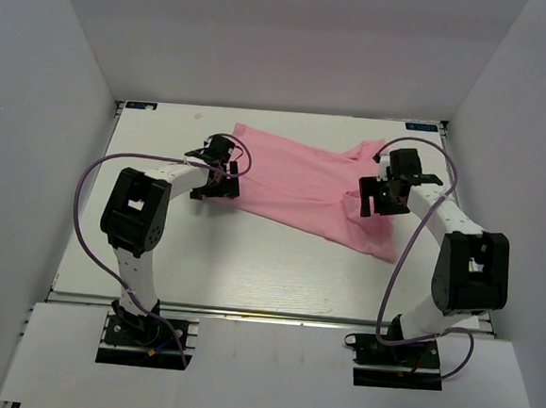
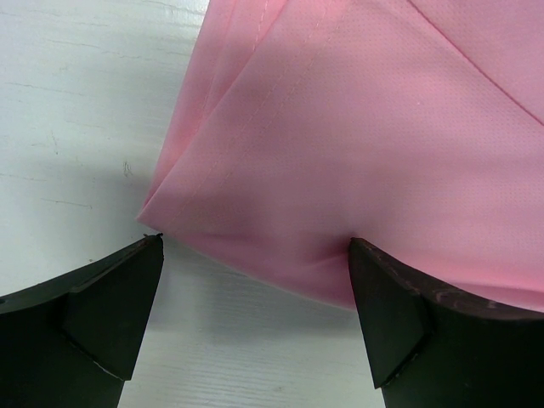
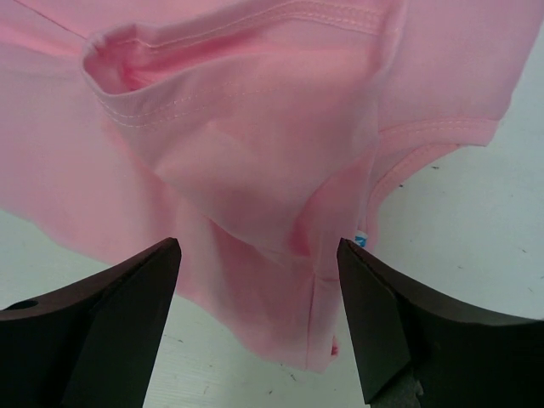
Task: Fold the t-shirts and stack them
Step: Fold the flattened tshirt in 1/3 of the way
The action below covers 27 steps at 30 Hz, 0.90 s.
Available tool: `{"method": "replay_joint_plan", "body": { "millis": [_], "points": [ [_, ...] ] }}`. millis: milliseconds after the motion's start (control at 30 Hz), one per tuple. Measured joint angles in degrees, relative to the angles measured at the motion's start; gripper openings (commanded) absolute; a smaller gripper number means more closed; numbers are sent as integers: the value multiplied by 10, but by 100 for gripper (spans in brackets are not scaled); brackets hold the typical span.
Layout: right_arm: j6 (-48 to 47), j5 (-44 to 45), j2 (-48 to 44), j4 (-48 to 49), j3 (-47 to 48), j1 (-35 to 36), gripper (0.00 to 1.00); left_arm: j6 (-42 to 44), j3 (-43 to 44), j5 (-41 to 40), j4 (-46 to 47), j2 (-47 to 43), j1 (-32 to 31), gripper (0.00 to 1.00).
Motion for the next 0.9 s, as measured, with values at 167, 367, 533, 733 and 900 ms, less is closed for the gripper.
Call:
{"method": "replay_joint_plan", "body": {
  "millis": [167,367,533,733,900],
  "points": [
    [2,20,28,11,-4,18,72,0,0,0,0,0,0,100],
    [10,35,38,42,-12,30,64,0,0,0,0,0,0,100],
    [34,71,82,50,-7,29,59,-1,0,0,0,0,0,100],
    [74,94,108,58,13,28,0,-2,0,0,-1,0,0,100],
    [111,106,104,79,22,25,0,-2,-3,0,2,0,0,100]
  ]
}}
